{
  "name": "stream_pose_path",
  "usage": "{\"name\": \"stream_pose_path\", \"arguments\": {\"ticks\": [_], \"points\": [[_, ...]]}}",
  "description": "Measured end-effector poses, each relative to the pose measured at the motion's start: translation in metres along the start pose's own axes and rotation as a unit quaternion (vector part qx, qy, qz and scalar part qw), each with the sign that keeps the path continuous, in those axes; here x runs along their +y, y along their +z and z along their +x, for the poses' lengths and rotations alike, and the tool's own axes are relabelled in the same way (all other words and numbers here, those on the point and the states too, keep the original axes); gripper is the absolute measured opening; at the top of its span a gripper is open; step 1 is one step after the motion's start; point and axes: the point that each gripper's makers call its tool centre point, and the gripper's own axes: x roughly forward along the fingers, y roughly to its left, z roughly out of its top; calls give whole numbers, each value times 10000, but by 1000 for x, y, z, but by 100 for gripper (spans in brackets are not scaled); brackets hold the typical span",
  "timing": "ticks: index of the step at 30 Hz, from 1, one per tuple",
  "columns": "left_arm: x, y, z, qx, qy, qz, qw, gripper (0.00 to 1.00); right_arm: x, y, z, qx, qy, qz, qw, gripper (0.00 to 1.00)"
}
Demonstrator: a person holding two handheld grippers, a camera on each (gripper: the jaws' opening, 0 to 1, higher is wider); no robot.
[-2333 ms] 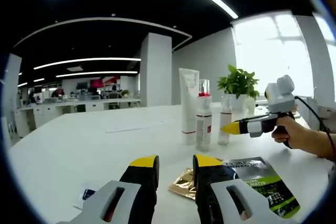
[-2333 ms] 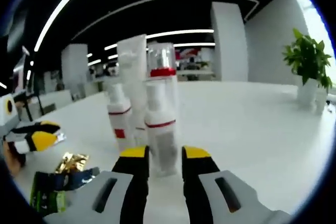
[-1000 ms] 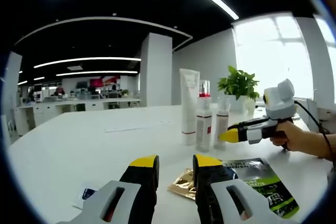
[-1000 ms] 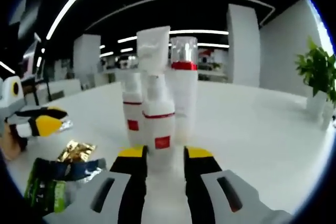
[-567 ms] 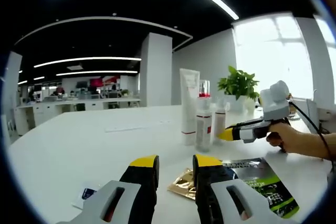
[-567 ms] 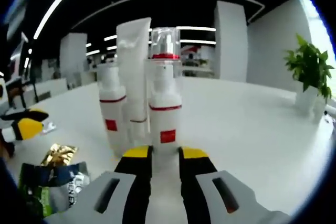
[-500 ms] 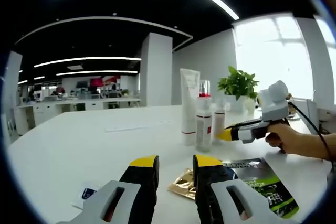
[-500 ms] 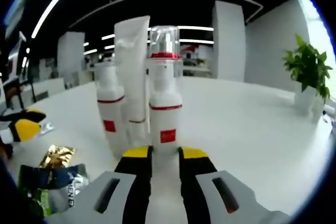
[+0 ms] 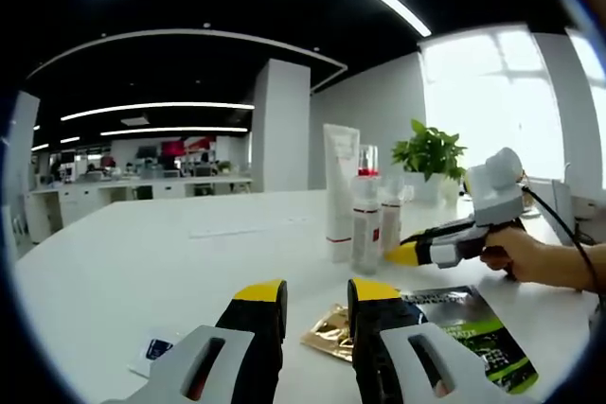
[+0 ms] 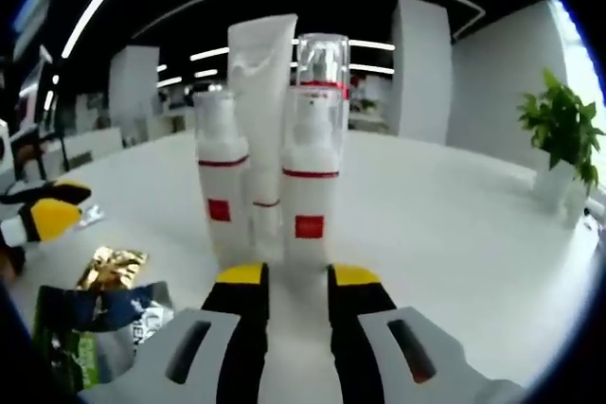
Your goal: Arrange the skincare products in the storage area until every visible bottle or jar stands upright without overlapping.
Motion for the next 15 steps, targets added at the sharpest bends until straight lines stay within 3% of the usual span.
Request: {"name": "stream_pose_path", "arguments": {"ticks": [7,12,15], "points": [[0,0,0,-2,-3,-10,10000,26,-2,10,-5,-67,283,-101,9995,23],[2,0,-1,-19,-2,-44,10000,27,11,18,-14,-29,774,-245,9967,33],[4,1,-1,-53,9,-108,9999,28,23,26,-23,-98,1033,-361,9939,33]]}}
